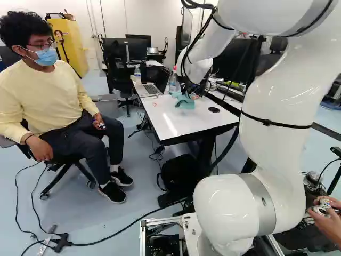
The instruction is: Clean the table with the green towel
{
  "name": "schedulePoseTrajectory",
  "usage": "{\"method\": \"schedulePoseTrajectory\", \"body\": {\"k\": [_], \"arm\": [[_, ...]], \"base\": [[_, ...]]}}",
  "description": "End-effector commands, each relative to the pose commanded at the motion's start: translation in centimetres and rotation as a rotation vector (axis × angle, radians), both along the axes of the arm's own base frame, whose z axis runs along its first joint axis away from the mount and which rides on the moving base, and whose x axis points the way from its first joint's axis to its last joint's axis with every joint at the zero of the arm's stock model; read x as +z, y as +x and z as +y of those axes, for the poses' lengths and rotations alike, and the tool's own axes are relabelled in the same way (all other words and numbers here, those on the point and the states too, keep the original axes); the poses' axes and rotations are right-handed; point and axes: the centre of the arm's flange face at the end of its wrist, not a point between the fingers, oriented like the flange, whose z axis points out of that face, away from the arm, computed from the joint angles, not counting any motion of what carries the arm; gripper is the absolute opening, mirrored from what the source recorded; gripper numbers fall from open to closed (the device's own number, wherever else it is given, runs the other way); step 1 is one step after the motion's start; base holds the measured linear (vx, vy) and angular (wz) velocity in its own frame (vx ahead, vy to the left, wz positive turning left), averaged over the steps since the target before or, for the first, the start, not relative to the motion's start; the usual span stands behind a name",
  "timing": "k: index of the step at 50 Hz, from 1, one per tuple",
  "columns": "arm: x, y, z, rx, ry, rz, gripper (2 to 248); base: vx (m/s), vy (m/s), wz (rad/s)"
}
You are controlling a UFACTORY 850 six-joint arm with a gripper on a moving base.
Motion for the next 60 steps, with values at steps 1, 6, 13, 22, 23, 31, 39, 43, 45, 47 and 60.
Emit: {"method": "schedulePoseTrajectory", "body": {"k": [1,6,13,22,23,31,39,43,45,47,60], "arm": [[0.0,0.2,0.1,0.001,0.000,-0.001,51],[-0.1,1.2,0.3,0.007,0.000,-0.004,51],[-0.1,2.6,0.8,0.016,0.000,-0.012,51],[-0.2,4.3,1.6,0.030,-0.001,-0.021,51],[-0.2,4.5,1.7,0.032,-0.001,-0.022,51],[-0.3,5.9,2.6,0.046,-0.001,-0.029,51],[-0.4,7.3,3.5,0.061,-0.001,-0.037,51],[-0.5,8.0,4.0,0.068,-0.001,-0.041,51],[-0.6,8.4,4.2,0.071,-0.001,-0.041,51],[-0.6,8.7,4.4,0.075,0.000,-0.040,51],[-1.1,10.8,5.8,0.095,0.000,-0.016,51]], "base": [[0.000,0.000,0.000],[0.000,0.000,0.000],[0.000,0.000,0.000],[0.000,0.000,0.000],[0.000,0.000,0.000],[0.000,0.000,0.000],[0.000,0.000,0.000],[0.000,0.000,0.000],[0.000,0.000,0.000],[0.000,0.000,0.000],[0.000,0.000,0.000]]}}
